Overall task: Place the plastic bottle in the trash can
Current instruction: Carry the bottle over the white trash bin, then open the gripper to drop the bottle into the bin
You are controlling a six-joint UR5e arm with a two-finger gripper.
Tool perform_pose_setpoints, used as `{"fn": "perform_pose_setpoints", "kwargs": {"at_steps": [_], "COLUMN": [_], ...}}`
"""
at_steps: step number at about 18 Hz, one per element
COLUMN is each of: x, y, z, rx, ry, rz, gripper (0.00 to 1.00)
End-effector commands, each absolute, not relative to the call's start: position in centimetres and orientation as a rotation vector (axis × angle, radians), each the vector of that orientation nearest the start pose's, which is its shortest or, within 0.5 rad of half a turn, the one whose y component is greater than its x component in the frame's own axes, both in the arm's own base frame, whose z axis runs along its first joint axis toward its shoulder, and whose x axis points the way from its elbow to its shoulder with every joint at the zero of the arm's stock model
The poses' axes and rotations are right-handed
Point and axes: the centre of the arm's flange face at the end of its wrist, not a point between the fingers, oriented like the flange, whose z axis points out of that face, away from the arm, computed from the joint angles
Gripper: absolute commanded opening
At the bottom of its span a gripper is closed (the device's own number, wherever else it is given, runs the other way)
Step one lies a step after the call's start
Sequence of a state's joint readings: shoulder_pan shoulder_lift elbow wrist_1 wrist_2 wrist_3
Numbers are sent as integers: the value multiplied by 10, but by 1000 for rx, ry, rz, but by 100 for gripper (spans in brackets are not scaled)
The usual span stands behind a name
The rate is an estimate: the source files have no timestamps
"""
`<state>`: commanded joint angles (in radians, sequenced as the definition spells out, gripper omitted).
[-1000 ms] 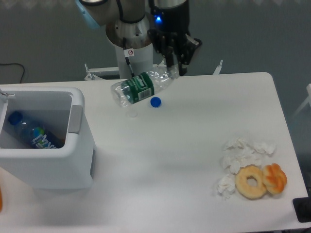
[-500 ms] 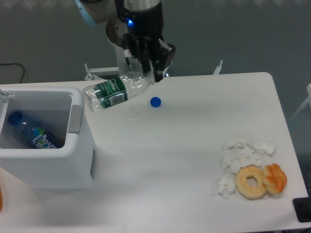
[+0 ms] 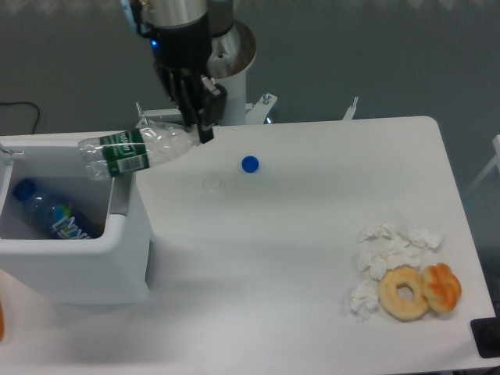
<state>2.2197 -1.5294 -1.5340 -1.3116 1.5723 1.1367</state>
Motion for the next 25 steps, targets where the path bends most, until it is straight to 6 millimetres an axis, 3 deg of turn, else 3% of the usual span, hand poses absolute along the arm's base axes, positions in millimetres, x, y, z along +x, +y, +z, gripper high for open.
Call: {"fn": "perform_pose_setpoints", "kwargs": {"at_steps": [9, 14, 19, 25], "x": [-170, -158, -152, -147], "y": [499, 504, 526, 531], "z": [543, 545, 523, 521], "rx": [-2799, -2758, -2732, -2717], "ry": [790, 812, 843, 855], "rz": [327, 285, 240, 227], "gripper": [37, 37, 37, 38]}}
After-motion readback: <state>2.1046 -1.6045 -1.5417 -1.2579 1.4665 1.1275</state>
